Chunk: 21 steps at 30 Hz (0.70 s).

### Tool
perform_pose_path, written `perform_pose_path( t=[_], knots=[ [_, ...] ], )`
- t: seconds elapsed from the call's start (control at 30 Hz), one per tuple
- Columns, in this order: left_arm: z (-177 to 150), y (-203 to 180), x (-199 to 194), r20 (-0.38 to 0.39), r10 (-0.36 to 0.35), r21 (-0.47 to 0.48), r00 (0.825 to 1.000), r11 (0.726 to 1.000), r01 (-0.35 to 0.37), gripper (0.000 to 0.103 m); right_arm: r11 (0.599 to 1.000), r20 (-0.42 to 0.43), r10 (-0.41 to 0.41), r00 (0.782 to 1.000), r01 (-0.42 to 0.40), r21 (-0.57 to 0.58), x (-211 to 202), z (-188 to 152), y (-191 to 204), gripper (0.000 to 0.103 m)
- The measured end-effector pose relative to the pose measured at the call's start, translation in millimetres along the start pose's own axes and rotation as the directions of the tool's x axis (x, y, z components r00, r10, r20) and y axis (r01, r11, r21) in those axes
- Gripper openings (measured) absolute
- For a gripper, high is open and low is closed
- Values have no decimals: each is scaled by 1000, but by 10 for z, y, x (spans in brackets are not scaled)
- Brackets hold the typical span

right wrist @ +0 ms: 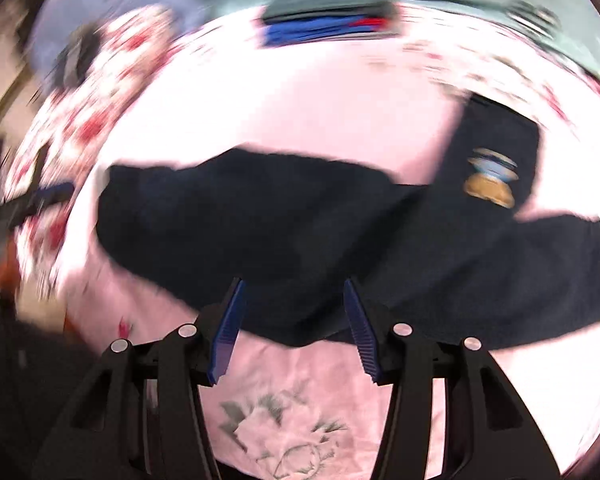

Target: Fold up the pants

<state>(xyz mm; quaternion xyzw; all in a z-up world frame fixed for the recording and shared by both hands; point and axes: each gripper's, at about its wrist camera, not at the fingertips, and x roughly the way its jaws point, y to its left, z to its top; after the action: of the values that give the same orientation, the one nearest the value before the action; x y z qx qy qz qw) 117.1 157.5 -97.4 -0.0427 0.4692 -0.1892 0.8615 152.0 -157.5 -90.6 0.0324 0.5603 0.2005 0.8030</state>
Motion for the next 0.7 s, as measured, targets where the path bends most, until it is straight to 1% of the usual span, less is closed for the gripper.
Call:
perform_pose_path(
  t=[0.03,0.07,0.1,0.13,0.17,0.2,0.27,0.37,0.4,0.43,0.5,0.57,0.63,0.67,0.7],
  knots=[
    [8,-114,156,-11,1,24,1000,1000,-1,68,999,11,-36,999,35,35,-38,29,-57,52],
    [-41,-219,407,-60,17,56,998,998,-13,68,996,25,-66,998,64,62,-75,42,-133,52],
    [-102,-237,595,-113,50,65,992,997,-43,68,990,46,-108,993,103,99,-148,127,-246,52],
    [-187,-228,813,-188,103,61,977,994,-93,66,986,58,-128,990,120,117,-184,186,-321,52],
    [-280,-201,960,-238,135,52,962,991,-126,65,981,74,-149,986,138,136,-236,249,-423,52],
    [-343,-221,964,-200,149,56,968,988,-141,68,975,95,-175,980,159,157,-281,354,-536,52],
    [-371,-287,953,-186,184,79,965,982,-172,68,967,149,-210,966,183,180,-320,578,-757,52],
    [-360,-311,996,-190,214,37,958,977,-210,68,954,201,-253,946,209,216,-192,884,-1015,52],
    [-344,-317,1014,-187,226,8,956,973,-229,68,947,208,-257,944,204,247,-100,1005,-1110,52],
    [-332,-322,1042,-189,235,-7,953,971,-241,69,940,209,-244,947,178,291,44,1146,-1237,52],
    [-314,-307,1058,-194,255,-24,947,964,-265,70,921,192,-238,952,158,355,307,1355,-1383,52],
    [-301,-329,1075,-197,270,-46,943,958,-284,71,903,169,-257,951,175,392,552,1507,-1438,51],
    [-313,-311,1072,-200,283,-67,938,951,-301,72,878,130,-327,936,251,407,813,1642,-1464,51],
    [-302,-320,1079,-204,290,-70,935,948,-310,72,867,102,-346,933,276,414,955,1688,-1470,50],
    [-285,-328,1088,-207,294,-72,933,947,-314,72,854,71,-378,923,318,412,1065,1707,-1465,49]
  ],
)
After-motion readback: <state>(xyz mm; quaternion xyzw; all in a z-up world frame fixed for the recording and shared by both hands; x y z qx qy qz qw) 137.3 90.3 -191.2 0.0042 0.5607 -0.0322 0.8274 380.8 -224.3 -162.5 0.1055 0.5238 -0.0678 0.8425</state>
